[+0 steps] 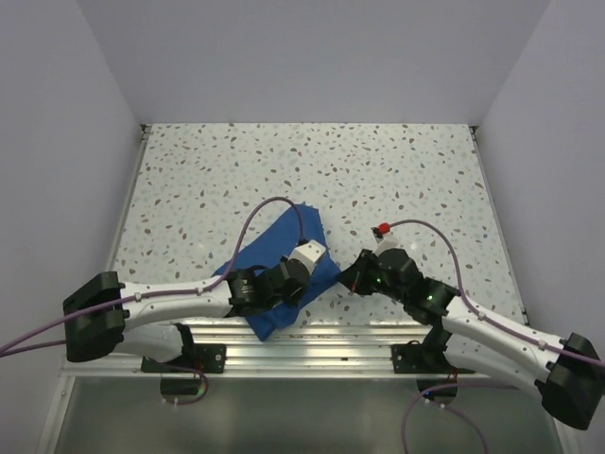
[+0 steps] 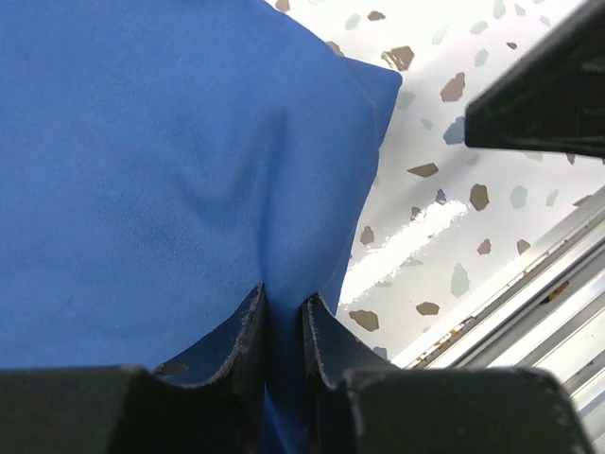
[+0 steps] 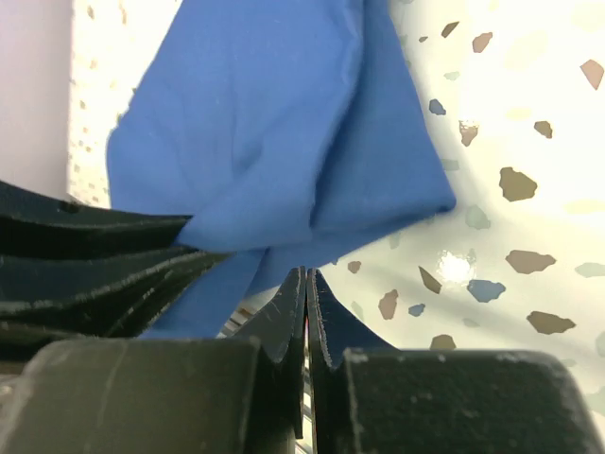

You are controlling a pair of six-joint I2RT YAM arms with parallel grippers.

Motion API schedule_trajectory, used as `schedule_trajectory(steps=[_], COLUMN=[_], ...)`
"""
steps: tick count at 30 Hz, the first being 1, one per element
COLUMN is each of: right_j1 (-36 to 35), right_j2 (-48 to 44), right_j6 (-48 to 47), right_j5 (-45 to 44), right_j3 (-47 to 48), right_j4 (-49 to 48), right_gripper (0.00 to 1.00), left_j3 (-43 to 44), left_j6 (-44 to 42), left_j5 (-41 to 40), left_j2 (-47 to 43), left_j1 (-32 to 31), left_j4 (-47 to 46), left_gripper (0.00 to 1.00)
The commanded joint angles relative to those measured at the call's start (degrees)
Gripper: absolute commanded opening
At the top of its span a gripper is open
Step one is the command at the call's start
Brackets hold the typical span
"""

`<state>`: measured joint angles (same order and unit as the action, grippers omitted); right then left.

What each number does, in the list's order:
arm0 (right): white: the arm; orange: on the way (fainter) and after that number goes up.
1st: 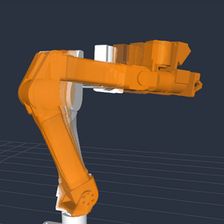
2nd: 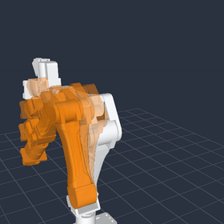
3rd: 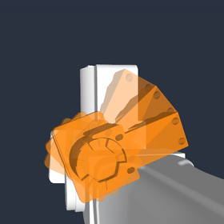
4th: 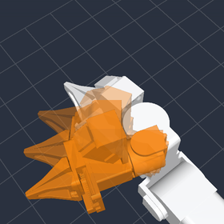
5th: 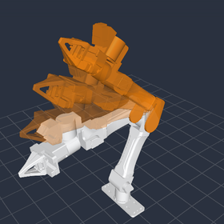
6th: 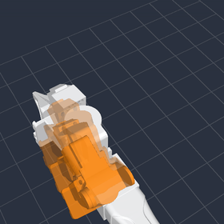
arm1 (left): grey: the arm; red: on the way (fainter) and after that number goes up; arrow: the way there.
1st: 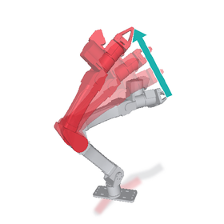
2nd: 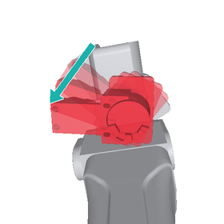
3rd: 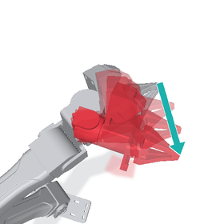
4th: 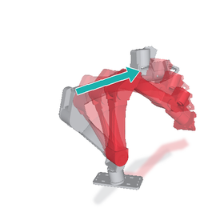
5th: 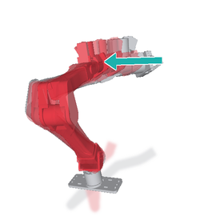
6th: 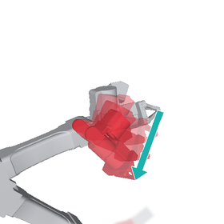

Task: Prepare the surgical pack

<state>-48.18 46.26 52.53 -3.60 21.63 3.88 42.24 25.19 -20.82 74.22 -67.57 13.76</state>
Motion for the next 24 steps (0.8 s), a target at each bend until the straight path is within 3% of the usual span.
schedule_trajectory(steps=[1, 6, 10, 12, 14, 17, 19, 20, 24], right_j1=[0.5, 1.4, 1.4, 1.3, 1.4, 1.4, 1.5, 1.4, 1.4], right_j2=[3.7, 9.2, 8.8, 8.3, 8.1, 9.8, 10.9, 11.7, 17.5], right_j6=[-5.9, -7.3, -8.9, -10.2, -11.3, -12.5, -12.6, -12.6, -12.1], right_j5=[2.0, 8.2, 9.8, 10.3, 11.6, 14.8, 17.6, 19.7, 26.8], right_j3=[4.9, 7.9, 9.7, 11.5, 12.4, 15.0, 15.5, 15.9, 16.6], right_j4=[6.4, 3.9, 4.3, 6.3, 7.0, 7.0, 4.5, 3.7, -1.8], right_gripper=[0.0, 0.0, 0.0, 0.0, 0.0, 0.0, 0.0, 0.0, 0.01], left_j3=[-3.2, -6.3, -8.4, -9.3, -9.8, -10.8, -11.1, -11.5, -15.1], left_j6=[4.6, 8.6, 12.9, 13.9, 14.4, 15.0, 16.3, 16.8, 22.7], left_j5=[1.2, -1.4, -5.3, -4.7, -3.7, -1.9, -0.4, 0.1, -0.3], left_j2=[0.1, -1.5, -9.9, -16.5, -21.9, -24.4, -23.3, -23.0, -20.5], left_j1=[-3.0, -6.6, -10.0, -10.7, -10.8, -10.8, -10.9, -11.0, -11.1], left_j4=[-2.3, -1.7, 0.4, 0.4, 0.0, -0.3, 0.0, -0.4, -1.5], left_gripper=[0.23, 0.29, 0.35, 0.58, 0.6, 0.56, 0.45, 0.33, 0.17])
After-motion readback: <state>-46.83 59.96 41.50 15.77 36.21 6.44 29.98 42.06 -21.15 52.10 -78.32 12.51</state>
